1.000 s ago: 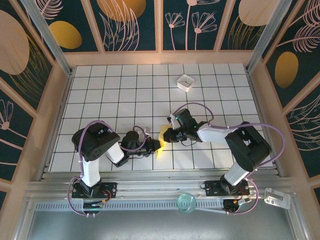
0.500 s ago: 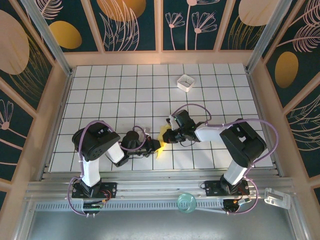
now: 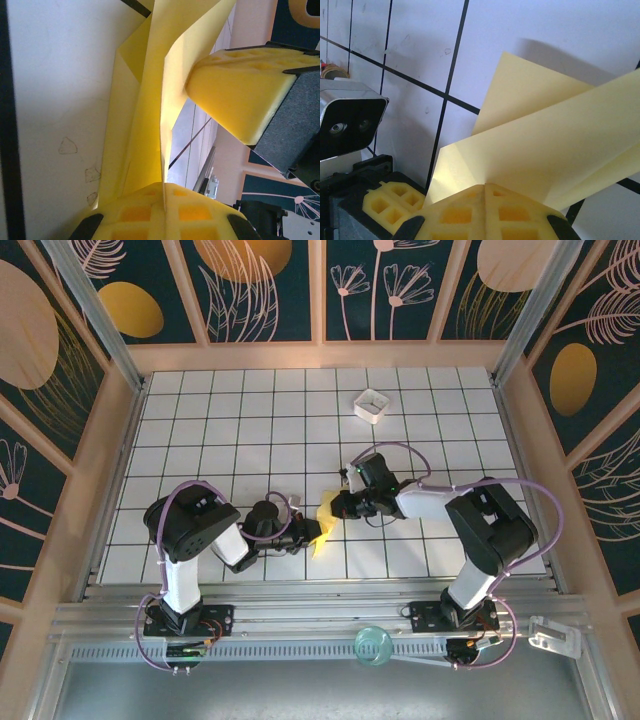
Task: Fold a paper plane with a square sheet of paper (pick it up from the middle)
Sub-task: Perform the fifth fold on the wing at the bottom-center of the table.
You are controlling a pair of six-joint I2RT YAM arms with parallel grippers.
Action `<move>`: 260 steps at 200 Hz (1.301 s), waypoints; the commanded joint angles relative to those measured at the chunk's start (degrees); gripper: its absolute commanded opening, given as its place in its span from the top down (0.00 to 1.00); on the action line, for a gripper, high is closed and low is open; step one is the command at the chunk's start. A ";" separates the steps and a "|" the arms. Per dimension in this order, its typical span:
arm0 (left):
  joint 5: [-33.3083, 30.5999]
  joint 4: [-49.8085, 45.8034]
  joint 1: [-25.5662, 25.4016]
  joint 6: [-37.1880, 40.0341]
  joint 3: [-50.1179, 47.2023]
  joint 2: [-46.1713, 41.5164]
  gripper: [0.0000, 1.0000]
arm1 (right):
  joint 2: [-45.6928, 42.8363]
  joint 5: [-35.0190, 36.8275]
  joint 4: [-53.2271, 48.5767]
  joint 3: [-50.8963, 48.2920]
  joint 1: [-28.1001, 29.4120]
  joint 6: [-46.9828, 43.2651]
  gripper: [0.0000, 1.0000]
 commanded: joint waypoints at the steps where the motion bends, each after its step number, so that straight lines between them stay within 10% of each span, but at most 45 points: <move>1: -1.13 -9.50 -0.15 1.77 -0.58 3.08 1.00 | 0.00 -1.44 0.34 0.33 -0.04 -1.11 0.97; 201: -0.88 -14.31 -0.14 2.45 0.23 2.40 1.00 | 5.58 3.47 -0.61 -1.29 -0.13 -3.98 1.00; 260: -1.69 -19.89 -0.15 4.77 0.49 -2.54 0.86 | 5.15 4.19 -1.49 -1.99 -0.15 -4.80 1.00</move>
